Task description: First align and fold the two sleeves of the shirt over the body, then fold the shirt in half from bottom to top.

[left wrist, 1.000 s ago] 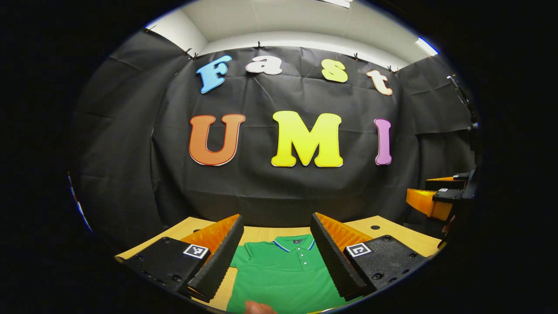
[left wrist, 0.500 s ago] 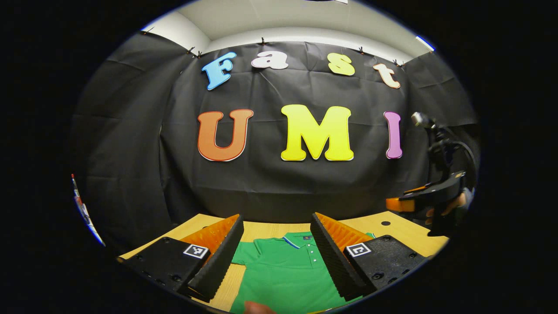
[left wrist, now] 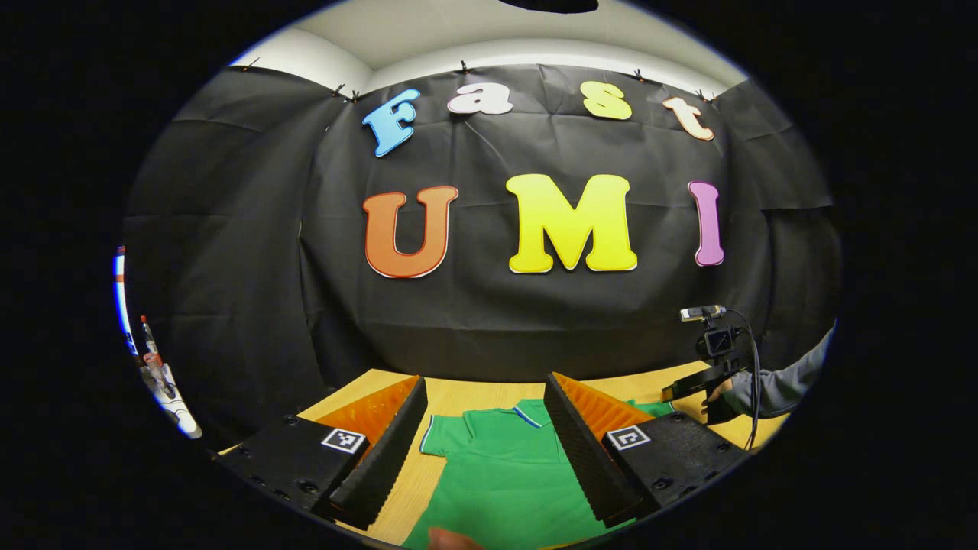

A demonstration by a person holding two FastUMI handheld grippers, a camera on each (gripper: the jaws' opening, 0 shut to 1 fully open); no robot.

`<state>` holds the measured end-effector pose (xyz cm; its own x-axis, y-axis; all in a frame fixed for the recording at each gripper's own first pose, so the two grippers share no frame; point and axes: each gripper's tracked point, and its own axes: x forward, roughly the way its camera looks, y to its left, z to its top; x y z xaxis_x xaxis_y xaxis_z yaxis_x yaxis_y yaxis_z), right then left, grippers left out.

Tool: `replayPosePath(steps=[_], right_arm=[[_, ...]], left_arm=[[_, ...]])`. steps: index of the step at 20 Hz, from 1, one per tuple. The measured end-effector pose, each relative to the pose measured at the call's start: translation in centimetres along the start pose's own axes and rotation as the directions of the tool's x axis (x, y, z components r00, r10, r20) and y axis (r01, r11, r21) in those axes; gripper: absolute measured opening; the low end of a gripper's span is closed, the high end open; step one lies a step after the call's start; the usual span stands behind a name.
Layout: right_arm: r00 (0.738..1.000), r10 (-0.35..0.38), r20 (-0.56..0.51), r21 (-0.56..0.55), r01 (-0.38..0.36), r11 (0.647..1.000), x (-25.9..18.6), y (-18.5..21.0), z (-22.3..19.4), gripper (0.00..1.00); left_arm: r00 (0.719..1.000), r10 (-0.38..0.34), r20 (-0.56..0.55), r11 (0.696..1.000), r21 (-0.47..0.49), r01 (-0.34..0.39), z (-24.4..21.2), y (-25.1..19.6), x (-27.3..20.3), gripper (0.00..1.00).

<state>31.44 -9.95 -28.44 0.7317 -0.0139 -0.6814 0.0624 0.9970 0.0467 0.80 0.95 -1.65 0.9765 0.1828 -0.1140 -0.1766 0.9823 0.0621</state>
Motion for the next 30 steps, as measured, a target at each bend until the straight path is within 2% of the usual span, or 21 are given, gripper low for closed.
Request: replayPosePath(steps=[4,6,7,9,11,12,16,22,30], right_arm=[[1.0,-0.009,-0.017,-0.025,0.009,1.0,2.8,0.1,-0.4,0.94],[0.998,0.034,-0.062,-0.036,-0.037,0.999,3.1,0.9,-1.8,0.94],[0.997,0.053,-0.051,0.017,-0.053,0.998,3.4,1.1,-1.2,0.95],[0.997,0.031,-0.076,0.074,-0.026,0.997,3.6,0.7,-1.6,0.67],[0.997,0.029,-0.076,0.054,-0.025,0.998,3.3,0.6,-1.4,0.07],[0.997,0.021,-0.079,0.041,-0.018,0.999,3.1,0.8,-1.7,0.01],[0.997,0.023,-0.067,0.027,-0.022,0.999,2.6,1.2,-1.2,0.01],[0.999,0.035,0.037,0.043,-0.037,0.998,-0.2,2.4,2.0,0.01],[0.987,0.101,0.126,-0.004,-0.102,0.995,-4.3,5.9,3.4,0.01]], left_arm=[[1.0,0.019,-0.013,1.0,0.013,-0.019,0.0,-0.3,0.3,0.99],[1.0,0.014,-0.014,1.0,0.022,-0.013,0.0,-0.7,0.5,0.99],[1.0,0.009,-0.014,1.0,0.024,-0.008,0.1,-0.9,0.7,0.99],[1.0,0.001,-0.018,1.0,0.025,0.0,0.0,-1.2,0.8,0.99],[1.0,-0.004,-0.017,1.0,0.023,0.004,0.0,-1.3,0.8,0.99],[1.0,-0.005,-0.018,1.0,0.026,0.005,0.0,-1.2,0.7,0.99],[1.0,-0.006,-0.002,0.999,0.037,0.007,0.5,-0.8,0.4,0.99],[1.0,-0.003,0.017,0.999,0.047,0.003,1.0,0.0,0.2,0.99],[0.999,-0.019,0.036,0.999,0.036,0.017,1.5,0.0,-0.2,0.98]])
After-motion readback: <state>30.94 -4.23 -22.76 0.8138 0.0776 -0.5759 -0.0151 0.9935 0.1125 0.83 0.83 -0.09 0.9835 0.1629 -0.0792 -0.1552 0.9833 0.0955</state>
